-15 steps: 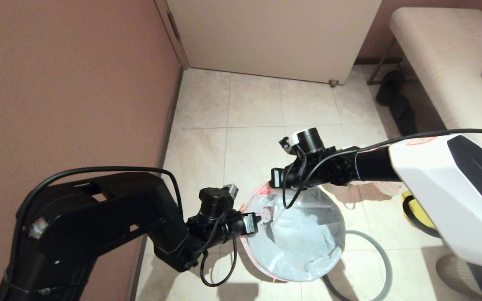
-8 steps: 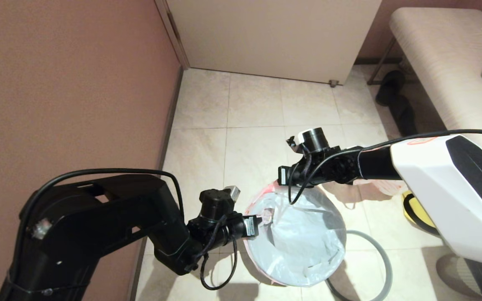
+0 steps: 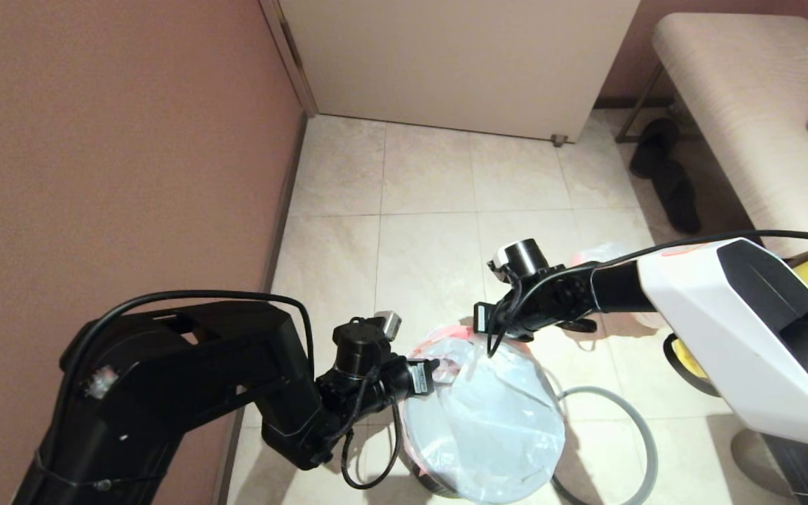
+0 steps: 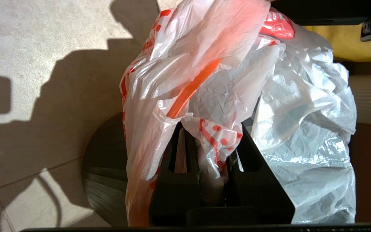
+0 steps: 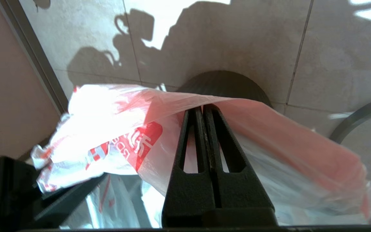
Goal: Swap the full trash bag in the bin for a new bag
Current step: Put the new garbage bag on the trash can
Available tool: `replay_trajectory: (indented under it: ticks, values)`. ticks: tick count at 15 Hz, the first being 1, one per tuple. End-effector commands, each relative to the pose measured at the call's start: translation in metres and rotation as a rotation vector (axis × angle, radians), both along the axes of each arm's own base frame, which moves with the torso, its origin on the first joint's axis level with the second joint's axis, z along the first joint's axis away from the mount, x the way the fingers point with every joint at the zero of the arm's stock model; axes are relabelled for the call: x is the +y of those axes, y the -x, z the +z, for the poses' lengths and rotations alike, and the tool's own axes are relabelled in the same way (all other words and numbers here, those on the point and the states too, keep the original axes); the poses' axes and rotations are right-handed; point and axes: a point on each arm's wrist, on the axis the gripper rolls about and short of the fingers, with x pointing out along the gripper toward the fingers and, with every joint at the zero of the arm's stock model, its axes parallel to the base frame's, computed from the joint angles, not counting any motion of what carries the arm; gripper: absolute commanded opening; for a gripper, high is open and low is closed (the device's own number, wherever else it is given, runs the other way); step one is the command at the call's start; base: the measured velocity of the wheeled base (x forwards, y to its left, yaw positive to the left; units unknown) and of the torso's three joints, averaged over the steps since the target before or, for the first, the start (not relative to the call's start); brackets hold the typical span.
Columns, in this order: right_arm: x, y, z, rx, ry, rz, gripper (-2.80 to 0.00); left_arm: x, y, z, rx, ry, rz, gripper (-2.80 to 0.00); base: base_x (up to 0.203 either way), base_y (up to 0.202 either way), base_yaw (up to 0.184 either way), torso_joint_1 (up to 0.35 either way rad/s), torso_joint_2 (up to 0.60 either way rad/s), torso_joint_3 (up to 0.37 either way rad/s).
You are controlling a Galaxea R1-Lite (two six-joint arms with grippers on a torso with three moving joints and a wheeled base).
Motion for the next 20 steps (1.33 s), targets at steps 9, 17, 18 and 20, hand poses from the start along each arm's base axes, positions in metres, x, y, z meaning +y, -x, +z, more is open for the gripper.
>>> replay_trajectory:
  ticks: [9,17,18,20]
  values:
    - [-0.051,-0.018,0.065,-0.144,-0.074,-0.118,-2.80,0.002,-0.003,-0.003,0.001,0.000,0.015,-2.80,0.000,0.000,0.000,0.000,0.00,0.000]
    - [-0.050,0.052,0.110,-0.106,-0.097,-0.178,-2.80,0.001,0.004,0.030,-0.051,0.013,0.032,-2.80,0.000,0.000,0.000,0.000,0.00,0.000]
    - [-0.052,0.058,0.121,-0.137,-0.092,-0.177,-2.80,0.001,0.005,0.034,-0.062,0.013,0.045,-2.80,0.000,0.000,0.000,0.000,0.00,0.000]
    - [-0.054,0.066,0.119,-0.150,-0.035,-0.144,-2.80,0.001,0.003,0.029,-0.063,0.003,0.062,-2.80,0.000,0.000,0.000,0.000,0.00,0.000]
